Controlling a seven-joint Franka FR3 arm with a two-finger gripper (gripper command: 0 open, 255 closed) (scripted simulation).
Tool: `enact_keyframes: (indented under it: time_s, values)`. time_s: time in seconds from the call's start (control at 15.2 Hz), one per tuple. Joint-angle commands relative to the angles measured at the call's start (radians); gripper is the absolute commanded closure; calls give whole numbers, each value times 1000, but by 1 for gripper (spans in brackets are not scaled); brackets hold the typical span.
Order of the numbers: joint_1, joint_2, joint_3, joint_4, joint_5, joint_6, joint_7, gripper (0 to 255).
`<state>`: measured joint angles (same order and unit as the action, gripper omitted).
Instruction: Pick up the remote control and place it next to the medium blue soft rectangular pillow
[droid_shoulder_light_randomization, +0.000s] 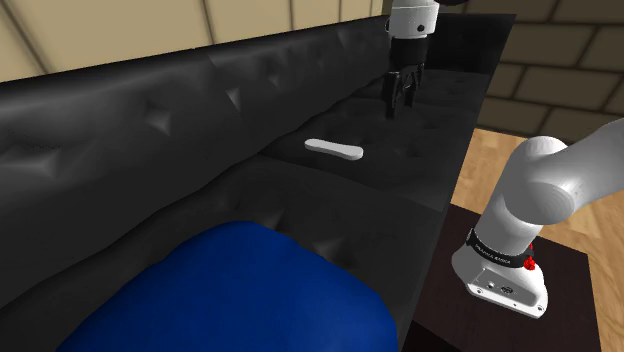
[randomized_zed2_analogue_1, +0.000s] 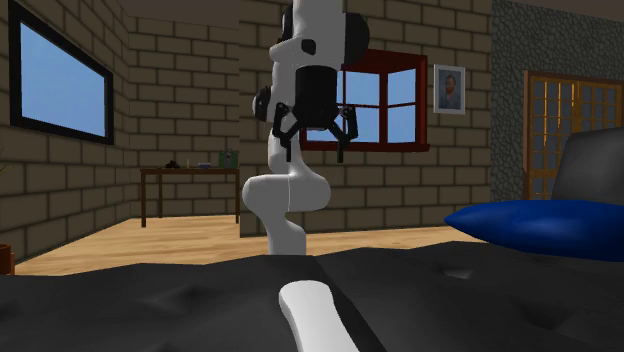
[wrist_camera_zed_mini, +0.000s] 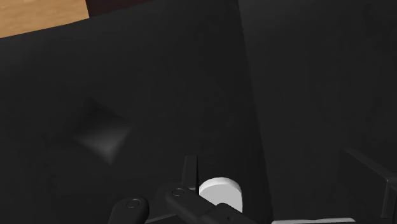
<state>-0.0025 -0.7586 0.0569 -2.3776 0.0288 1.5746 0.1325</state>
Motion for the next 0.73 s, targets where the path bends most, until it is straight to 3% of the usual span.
enact_keyframes:
  time_s: [0.0, 0.66]
  values:
    - [0, 0, 0, 0, 0, 0, 0, 0]
    - [-10, 364, -30, 88, -35, 251, -84, 0]
